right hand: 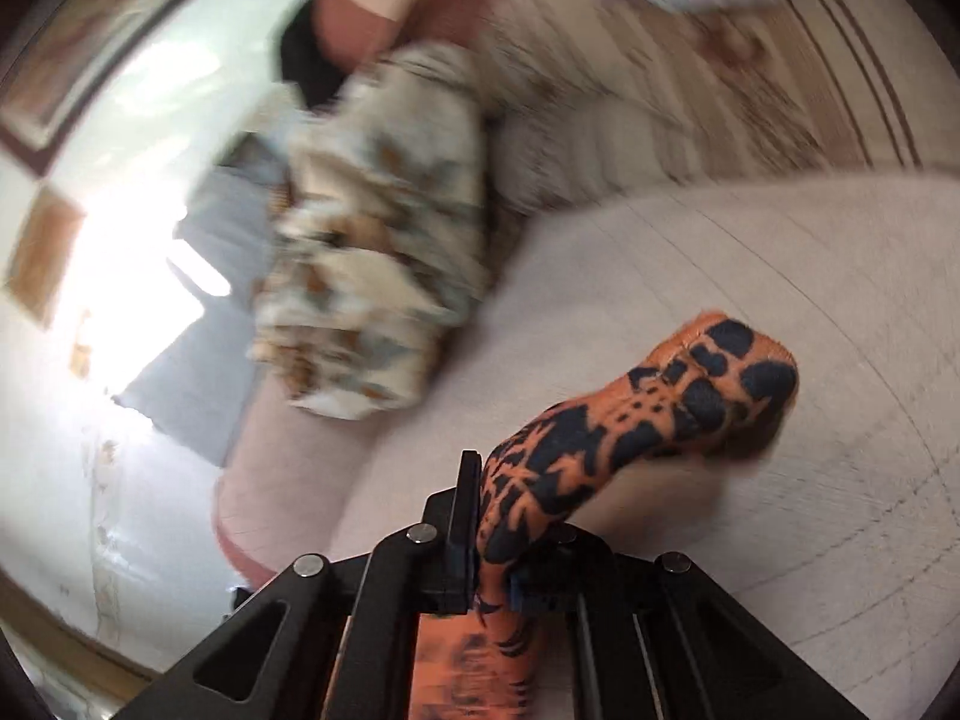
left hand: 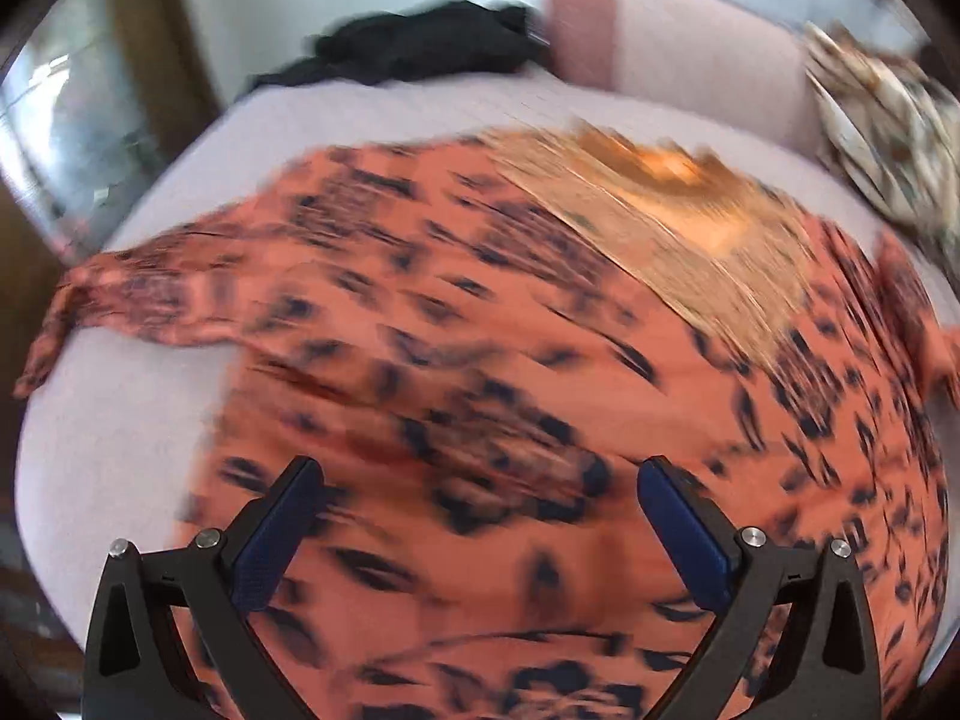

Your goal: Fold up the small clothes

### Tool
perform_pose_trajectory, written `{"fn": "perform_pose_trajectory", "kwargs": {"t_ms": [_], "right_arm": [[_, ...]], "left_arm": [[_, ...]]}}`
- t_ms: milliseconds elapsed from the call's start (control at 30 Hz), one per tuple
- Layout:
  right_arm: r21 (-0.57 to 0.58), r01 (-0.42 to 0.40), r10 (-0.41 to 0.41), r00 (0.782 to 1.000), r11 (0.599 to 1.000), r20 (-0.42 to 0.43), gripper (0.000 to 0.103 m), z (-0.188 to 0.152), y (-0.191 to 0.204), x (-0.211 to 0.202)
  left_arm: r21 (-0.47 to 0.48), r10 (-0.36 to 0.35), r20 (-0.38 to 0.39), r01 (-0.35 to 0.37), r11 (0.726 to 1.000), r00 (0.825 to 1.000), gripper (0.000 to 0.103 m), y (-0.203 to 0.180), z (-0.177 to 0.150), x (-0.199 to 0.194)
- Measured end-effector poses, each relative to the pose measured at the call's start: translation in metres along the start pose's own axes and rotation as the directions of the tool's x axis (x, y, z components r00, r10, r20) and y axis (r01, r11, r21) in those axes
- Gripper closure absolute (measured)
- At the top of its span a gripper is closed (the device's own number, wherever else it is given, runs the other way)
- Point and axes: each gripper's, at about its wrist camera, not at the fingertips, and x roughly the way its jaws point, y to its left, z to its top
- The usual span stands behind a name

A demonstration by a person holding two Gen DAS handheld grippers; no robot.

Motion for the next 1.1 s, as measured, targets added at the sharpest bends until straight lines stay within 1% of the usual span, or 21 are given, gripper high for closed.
{"fn": "perform_pose_trajectory", "kwargs": {"t_ms": [100,200,300,367,433,500,533,567,600,633,667,700,767,867,900,933,967,1000,1033,1067,1100], "right_arm": [[-0.128,-0.106,0.114,0.992,0.986,0.06,0.096,-0.007,0.073,-0.022],[-0.268,-0.231,0.254,0.966,0.935,0.052,0.096,-0.029,0.157,-0.035],[-0.427,-0.322,0.338,0.94,0.845,-0.04,0.096,-0.076,0.238,-0.04],[-0.489,-0.383,0.361,0.922,0.783,-0.144,0.096,-0.122,0.278,-0.034],[-0.529,-0.424,0.329,0.905,0.735,-0.269,0.096,-0.176,0.301,-0.019],[-0.549,-0.443,0.257,0.887,0.709,-0.383,0.095,-0.233,0.309,0.003],[-0.55,-0.45,0.207,0.87,0.704,-0.447,0.094,-0.265,0.308,0.017],[-0.547,-0.461,0.145,0.84,0.699,-0.522,0.089,-0.298,0.305,0.034],[-0.549,-0.471,0.071,0.799,0.691,-0.597,0.083,-0.332,0.299,0.051],[-0.555,-0.48,0.003,0.758,0.679,-0.652,0.066,-0.363,0.292,0.062],[-0.557,-0.491,-0.05,0.719,0.669,-0.693,0.04,-0.39,0.284,0.069],[-0.545,-0.511,-0.069,0.684,0.665,-0.726,0.031,-0.411,0.275,0.073],[-0.529,-0.556,-0.075,0.641,0.641,-0.764,0.029,-0.439,0.264,0.067],[-0.501,-0.631,-0.017,0.612,0.592,-0.791,0.029,-0.441,0.269,0.056],[-0.492,-0.657,0.013,0.607,0.571,-0.794,0.029,-0.434,0.272,0.054],[-0.499,-0.667,0.038,0.619,0.554,-0.785,0.029,-0.427,0.275,0.047],[-0.518,-0.659,0.057,0.645,0.545,-0.762,0.029,-0.422,0.279,0.039],[-0.547,-0.631,0.067,0.686,0.55,-0.724,0.029,-0.412,0.281,0.036],[-0.57,-0.586,0.062,0.727,0.576,-0.684,0.029,-0.4,0.28,0.041],[-0.57,-0.555,0.05,0.742,0.606,-0.668,0.029,-0.393,0.283,0.049],[-0.557,-0.534,0.04,0.744,0.637,-0.667,0.029,-0.385,0.281,0.058]], "left_arm": [[-0.093,0.099,0.051,-0.094,0.991,0.994,0.0,0.034,0.01,-0.009],[-0.176,0.147,0.073,-0.132,0.975,0.986,0.0,0.066,0.018,-0.015],[-0.233,0.192,0.078,-0.17,0.958,0.978,0.0,0.092,0.025,-0.016],[-0.28,0.222,0.07,-0.194,0.94,0.973,0.0,0.113,0.028,-0.015],[-0.324,0.251,0.057,-0.22,0.92,0.966,0.0,0.132,0.029,-0.013],[-0.369,0.278,0.042,-0.243,0.897,0.96,0.0,0.154,0.029,-0.012],[-0.396,0.288,0.033,-0.252,0.883,0.957,0.0,0.165,0.029,-0.011],[-0.419,0.297,0.026,-0.259,0.87,0.955,0.0,0.173,0.03,-0.009],[-0.444,0.308,0.017,-0.268,0.855,0.951,0.0,0.183,0.03,-0.008],[-0.469,0.316,0.006,-0.277,0.839,0.949,0.0,0.192,0.03,-0.006],[-0.487,0.319,-0.004,-0.281,0.827,0.948,0.0,0.199,0.031,-0.005],[-0.508,0.319,-0.014,-0.281,0.814,0.948,0.0,0.206,0.03,-0.004],[-0.543,0.307,-0.026,-0.271,0.794,0.951,0.0,0.217,0.028,-0.004],[-0.588,0.296,-0.03,-0.257,0.767,0.955,0.0,0.23,0.026,-0.005],[-0.597,0.295,-0.032,-0.255,0.761,0.955,0.0,0.231,0.024,-0.007],[-0.608,0.293,-0.035,-0.253,0.753,0.956,0.0,0.234,0.022,-0.007],[-0.617,0.292,-0.04,-0.254,0.745,0.955,0.0,0.235,0.021,-0.007],[-0.624,0.293,-0.043,-0.255,0.739,0.955,0.0,0.236,0.02,-0.007],[-0.628,0.293,-0.045,-0.256,0.735,0.955,0.0,0.236,0.019,-0.008],[-0.629,0.296,-0.046,-0.258,0.733,0.954,0.0,0.238,0.018,-0.007],[-0.628,0.303,-0.049,-0.265,0.732,0.952,0.0,0.239,0.017,-0.007]]}}
